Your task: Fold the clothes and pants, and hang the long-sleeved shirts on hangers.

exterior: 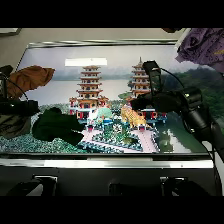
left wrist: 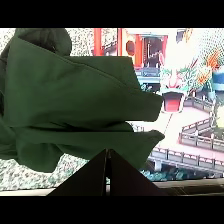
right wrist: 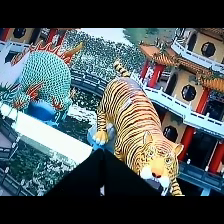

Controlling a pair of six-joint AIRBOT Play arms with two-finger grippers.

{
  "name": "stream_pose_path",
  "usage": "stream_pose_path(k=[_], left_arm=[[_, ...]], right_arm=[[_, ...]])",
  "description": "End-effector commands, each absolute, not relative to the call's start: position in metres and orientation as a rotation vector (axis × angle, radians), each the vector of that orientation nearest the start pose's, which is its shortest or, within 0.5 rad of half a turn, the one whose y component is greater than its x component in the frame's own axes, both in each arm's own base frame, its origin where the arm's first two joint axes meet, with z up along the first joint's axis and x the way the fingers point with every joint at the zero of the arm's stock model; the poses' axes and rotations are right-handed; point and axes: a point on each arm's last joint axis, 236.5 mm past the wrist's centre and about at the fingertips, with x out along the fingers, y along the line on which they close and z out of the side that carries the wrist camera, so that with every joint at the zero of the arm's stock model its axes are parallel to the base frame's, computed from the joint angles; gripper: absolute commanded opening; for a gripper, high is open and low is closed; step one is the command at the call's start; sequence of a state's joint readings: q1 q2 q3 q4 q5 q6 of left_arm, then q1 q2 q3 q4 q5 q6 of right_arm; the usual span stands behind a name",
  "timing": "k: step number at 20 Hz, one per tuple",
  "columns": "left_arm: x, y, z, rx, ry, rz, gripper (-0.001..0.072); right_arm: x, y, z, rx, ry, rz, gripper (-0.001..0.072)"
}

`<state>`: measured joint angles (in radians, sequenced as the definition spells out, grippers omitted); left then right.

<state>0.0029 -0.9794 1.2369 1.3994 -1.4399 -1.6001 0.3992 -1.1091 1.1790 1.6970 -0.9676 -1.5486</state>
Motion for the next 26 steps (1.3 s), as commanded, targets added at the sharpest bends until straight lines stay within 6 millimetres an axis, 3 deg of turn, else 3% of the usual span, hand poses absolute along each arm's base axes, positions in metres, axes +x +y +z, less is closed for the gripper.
stream_pose_path(k=[1,24,25,26], left_arm=[[0.3144,-0.0391,0.1230,-0.148,1.181,-0.117,0.0018],[0.3223,-0.0390,0.1190,-0.154,1.175,-0.115,0.0024],[0.3229,-0.0389,0.1177,-0.155,1.179,-0.114,0.0173],[0.3197,-0.0381,0.1146,-0.168,1.202,-0.100,0.0592]], right_arm=[[0.3741,0.1849,0.1069,-0.047,0.912,0.427,0.0030],[0.3742,0.1850,0.1070,-0.047,0.911,0.427,0.0030],[0.3742,0.1850,0.1070,-0.047,0.911,0.427,0.0030],[0.3742,0.1850,0.1070,-0.047,0.911,0.427,0.0030]])
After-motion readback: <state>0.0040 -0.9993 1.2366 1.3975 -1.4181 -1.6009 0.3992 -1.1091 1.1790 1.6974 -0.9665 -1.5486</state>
